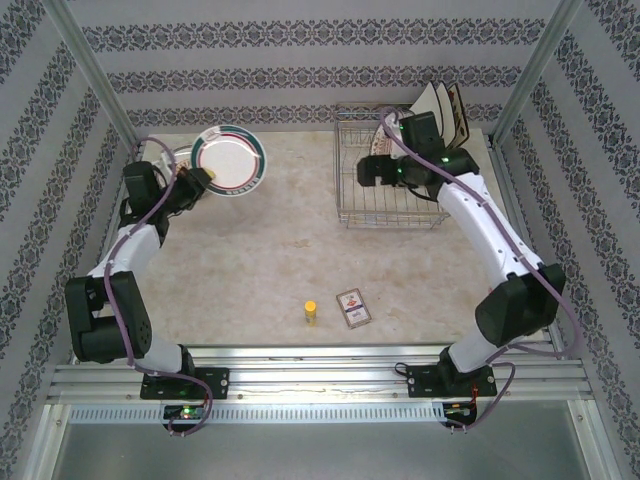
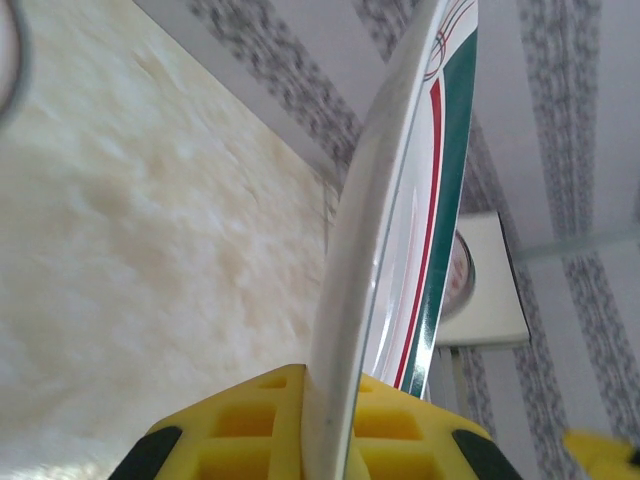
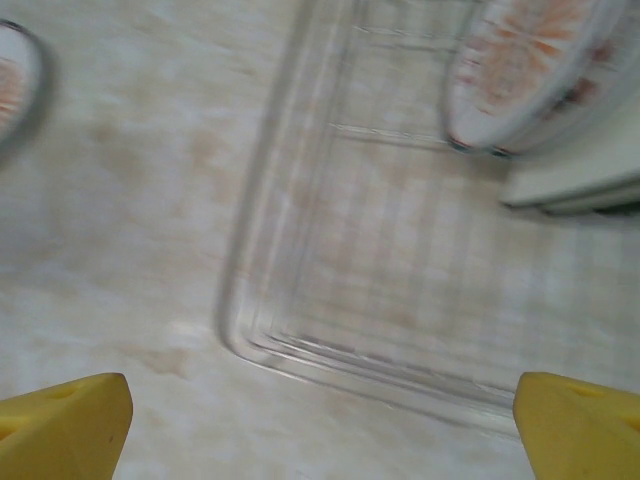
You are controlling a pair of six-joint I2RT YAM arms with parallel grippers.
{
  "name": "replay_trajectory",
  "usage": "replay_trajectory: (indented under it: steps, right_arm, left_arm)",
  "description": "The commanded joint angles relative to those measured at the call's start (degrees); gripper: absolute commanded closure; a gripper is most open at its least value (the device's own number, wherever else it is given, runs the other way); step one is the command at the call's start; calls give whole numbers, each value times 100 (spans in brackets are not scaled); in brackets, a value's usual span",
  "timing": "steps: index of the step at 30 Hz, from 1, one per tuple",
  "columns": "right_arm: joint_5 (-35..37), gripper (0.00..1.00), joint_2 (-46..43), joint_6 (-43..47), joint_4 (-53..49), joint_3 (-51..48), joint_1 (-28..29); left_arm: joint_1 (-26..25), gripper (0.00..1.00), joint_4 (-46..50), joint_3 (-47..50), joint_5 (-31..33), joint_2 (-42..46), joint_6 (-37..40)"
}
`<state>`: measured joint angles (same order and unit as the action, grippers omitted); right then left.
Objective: Unload the plates from the dish rack
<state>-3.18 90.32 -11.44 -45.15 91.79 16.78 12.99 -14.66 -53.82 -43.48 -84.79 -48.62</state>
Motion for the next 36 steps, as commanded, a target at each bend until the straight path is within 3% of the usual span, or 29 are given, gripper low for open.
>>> replay_trajectory:
  steps: [1,15,36]
  right_arm:
    - [665,2,-386,368,-654,-441,-237]
    - [811,2,-828,398,-821,-1002,-610]
    - [612,2,-832,377,-715,-1198,-633]
  left_arm:
    - [276,100,-861,52,647,-174,-520]
    - [616,100,-1359,-391,1793,-1451,-1092]
    - [643,100,-1383,-1308,2173,-2861,-1038]
